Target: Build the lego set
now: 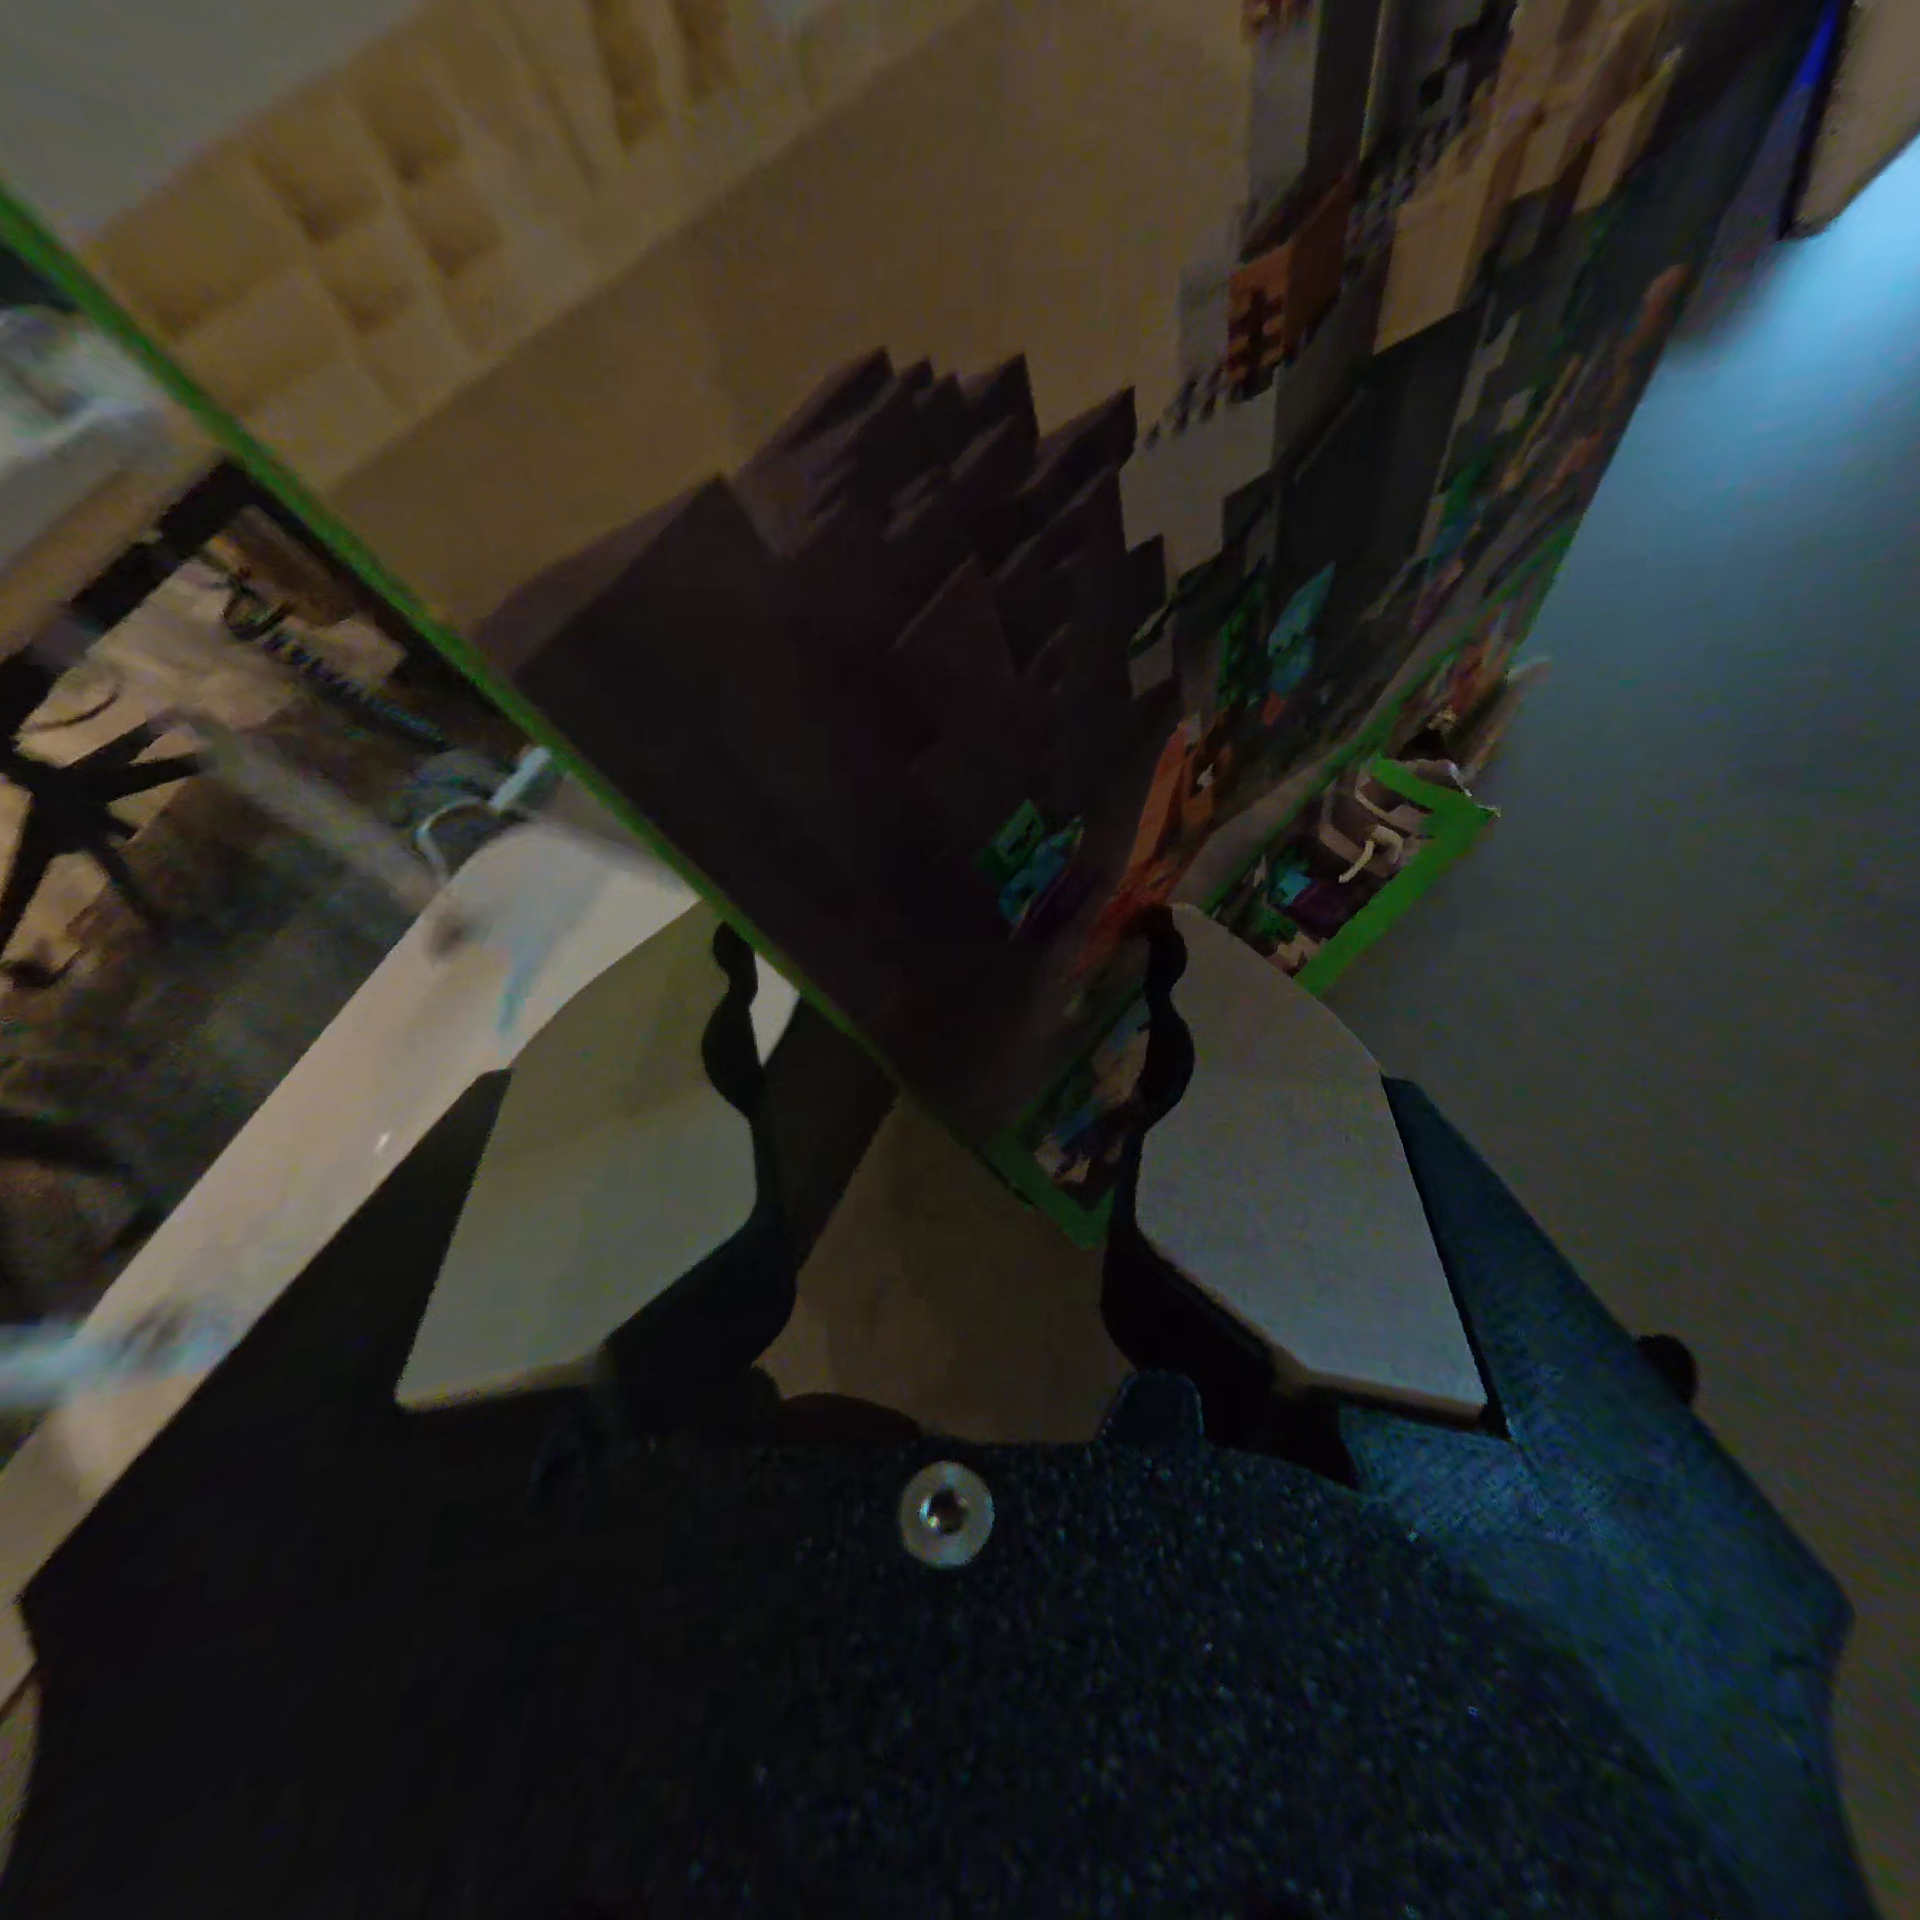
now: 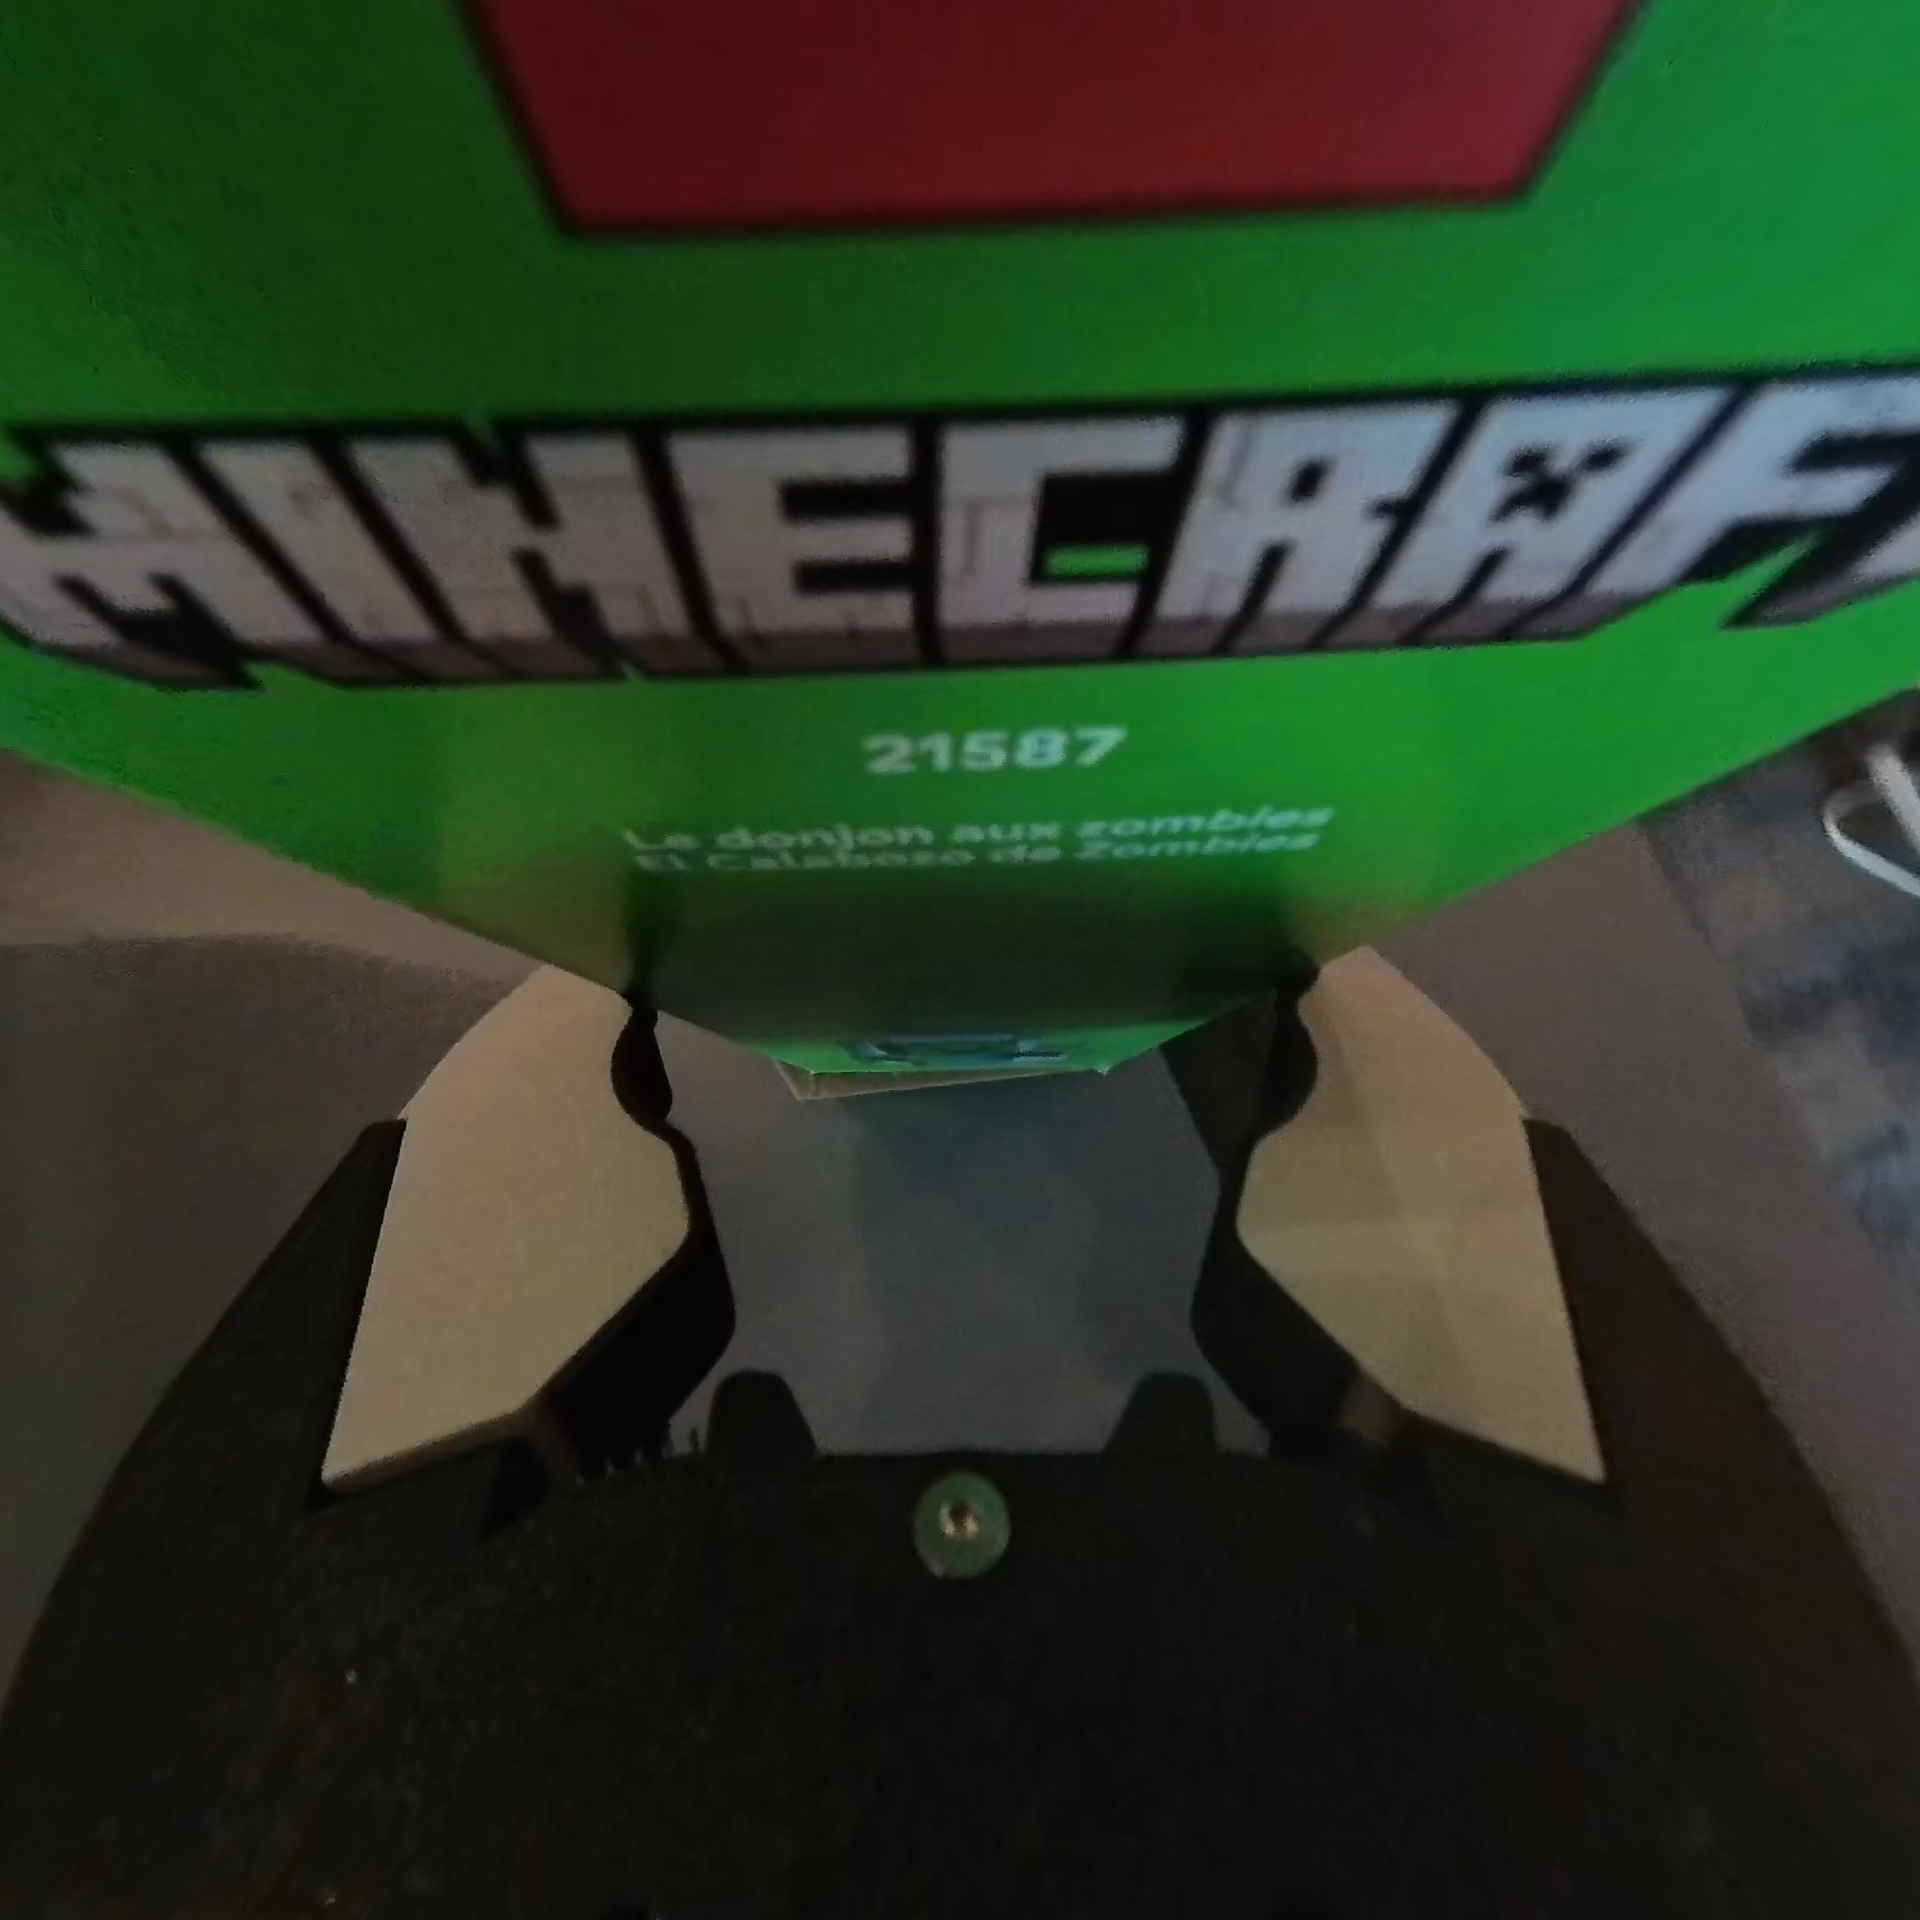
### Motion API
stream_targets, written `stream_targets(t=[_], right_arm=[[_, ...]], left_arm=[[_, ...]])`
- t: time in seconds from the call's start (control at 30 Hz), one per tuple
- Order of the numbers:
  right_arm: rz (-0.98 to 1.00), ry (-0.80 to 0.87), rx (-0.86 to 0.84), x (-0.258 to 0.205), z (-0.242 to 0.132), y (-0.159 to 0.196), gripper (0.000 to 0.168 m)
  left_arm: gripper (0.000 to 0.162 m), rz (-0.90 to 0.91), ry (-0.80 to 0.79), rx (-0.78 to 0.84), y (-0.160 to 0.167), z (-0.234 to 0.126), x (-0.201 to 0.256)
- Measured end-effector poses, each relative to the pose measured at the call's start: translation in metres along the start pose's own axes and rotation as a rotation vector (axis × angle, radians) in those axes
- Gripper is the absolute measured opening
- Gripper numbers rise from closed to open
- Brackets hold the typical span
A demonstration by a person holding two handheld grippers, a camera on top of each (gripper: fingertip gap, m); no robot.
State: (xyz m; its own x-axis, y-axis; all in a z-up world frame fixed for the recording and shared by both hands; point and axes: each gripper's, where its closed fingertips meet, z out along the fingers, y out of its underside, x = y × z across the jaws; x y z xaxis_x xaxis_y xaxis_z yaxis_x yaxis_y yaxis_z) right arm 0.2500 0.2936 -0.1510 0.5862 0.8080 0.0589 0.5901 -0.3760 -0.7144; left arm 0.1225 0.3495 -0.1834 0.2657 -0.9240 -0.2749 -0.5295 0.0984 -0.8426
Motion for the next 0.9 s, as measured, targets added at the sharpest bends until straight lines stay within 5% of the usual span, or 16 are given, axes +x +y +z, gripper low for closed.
stream_targets(t=[0.2,0.43,0.9], right_arm=[[0.077,0.120,-0.005,0.049,-0.052,0.056,0.113],[0.083,0.173,-0.035,0.112,-0.073,0.083,0.113],[0.170,0.113,0.142,0.165,-0.079,0.084,0.112]], left_arm=[[0.075,0.021,0.029,0.011,-0.049,0.084,0.018],[0.075,0.033,0.032,0.006,-0.079,0.150,0.002],[0.066,-0.003,0.096,0.037,-0.092,0.182,-0.020]])
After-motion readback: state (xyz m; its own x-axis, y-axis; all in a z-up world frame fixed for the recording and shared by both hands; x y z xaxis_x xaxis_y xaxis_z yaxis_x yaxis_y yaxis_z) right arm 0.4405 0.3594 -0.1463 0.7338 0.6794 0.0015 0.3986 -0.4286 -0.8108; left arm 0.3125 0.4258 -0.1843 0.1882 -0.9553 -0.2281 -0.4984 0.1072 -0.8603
